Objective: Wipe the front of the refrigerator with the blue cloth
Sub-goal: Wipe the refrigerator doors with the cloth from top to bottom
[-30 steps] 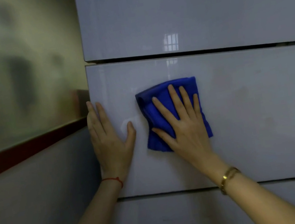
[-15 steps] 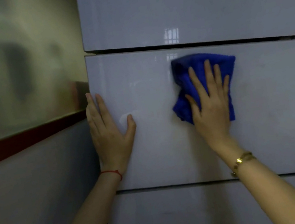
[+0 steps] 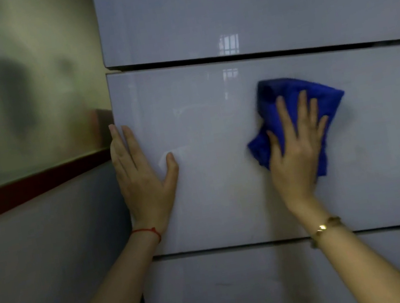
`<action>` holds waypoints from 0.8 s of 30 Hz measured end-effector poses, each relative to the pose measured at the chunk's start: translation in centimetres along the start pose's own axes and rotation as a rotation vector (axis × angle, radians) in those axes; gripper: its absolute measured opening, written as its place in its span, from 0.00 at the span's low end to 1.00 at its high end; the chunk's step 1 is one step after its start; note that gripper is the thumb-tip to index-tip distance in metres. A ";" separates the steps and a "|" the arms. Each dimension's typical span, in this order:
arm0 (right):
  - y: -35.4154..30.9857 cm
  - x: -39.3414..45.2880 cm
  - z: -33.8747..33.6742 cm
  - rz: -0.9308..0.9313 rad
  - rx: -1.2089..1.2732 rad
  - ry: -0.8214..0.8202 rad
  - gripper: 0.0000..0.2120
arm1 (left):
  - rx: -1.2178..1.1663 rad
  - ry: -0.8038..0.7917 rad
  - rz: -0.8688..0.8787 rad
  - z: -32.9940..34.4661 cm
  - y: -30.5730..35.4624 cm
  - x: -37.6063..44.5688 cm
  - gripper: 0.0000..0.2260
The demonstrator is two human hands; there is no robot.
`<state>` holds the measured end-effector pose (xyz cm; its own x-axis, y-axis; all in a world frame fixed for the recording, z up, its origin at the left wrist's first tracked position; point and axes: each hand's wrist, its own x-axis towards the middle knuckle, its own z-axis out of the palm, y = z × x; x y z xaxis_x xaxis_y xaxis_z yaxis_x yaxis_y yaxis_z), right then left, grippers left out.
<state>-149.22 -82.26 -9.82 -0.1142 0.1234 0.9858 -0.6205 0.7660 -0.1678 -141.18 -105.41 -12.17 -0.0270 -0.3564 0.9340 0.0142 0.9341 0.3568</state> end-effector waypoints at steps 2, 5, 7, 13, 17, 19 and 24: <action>-2.0 -2.0 1.0 -0.187 0.003 -0.060 0.24 | -0.002 -0.004 -0.003 0.0 0.0 0.0 0.36; -1.0 -10.6 1.1 -0.483 -0.043 -0.253 0.34 | 0.006 -0.005 0.010 0.1 -0.2 0.0 0.36; 1.5 -14.1 -0.1 -0.480 -0.075 -0.305 0.36 | 0.012 -0.001 0.019 0.1 -0.2 0.0 0.36; 0.4 -10.2 -0.2 0.018 -0.046 -0.118 0.27 | 0.022 -0.011 0.006 0.1 0.0 -0.1 0.36; -2.7 -13.2 1.4 -0.317 -0.033 -0.251 0.37 | 0.020 -0.007 0.015 0.1 -0.1 0.0 0.36; -0.5 -14.2 0.6 -0.377 -0.048 -0.296 0.39 | 0.017 -0.010 0.017 0.1 -0.2 0.0 0.36; 6.7 -8.1 -2.7 0.040 -0.006 -0.101 0.25 | 0.013 -0.005 0.014 0.1 -0.1 -0.1 0.36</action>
<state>-150.42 -76.41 -18.86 -0.2165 0.0900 0.9721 -0.6093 0.7656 -0.2066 -141.29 -105.45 -12.28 -0.0319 -0.3428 0.9389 0.0020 0.9393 0.3431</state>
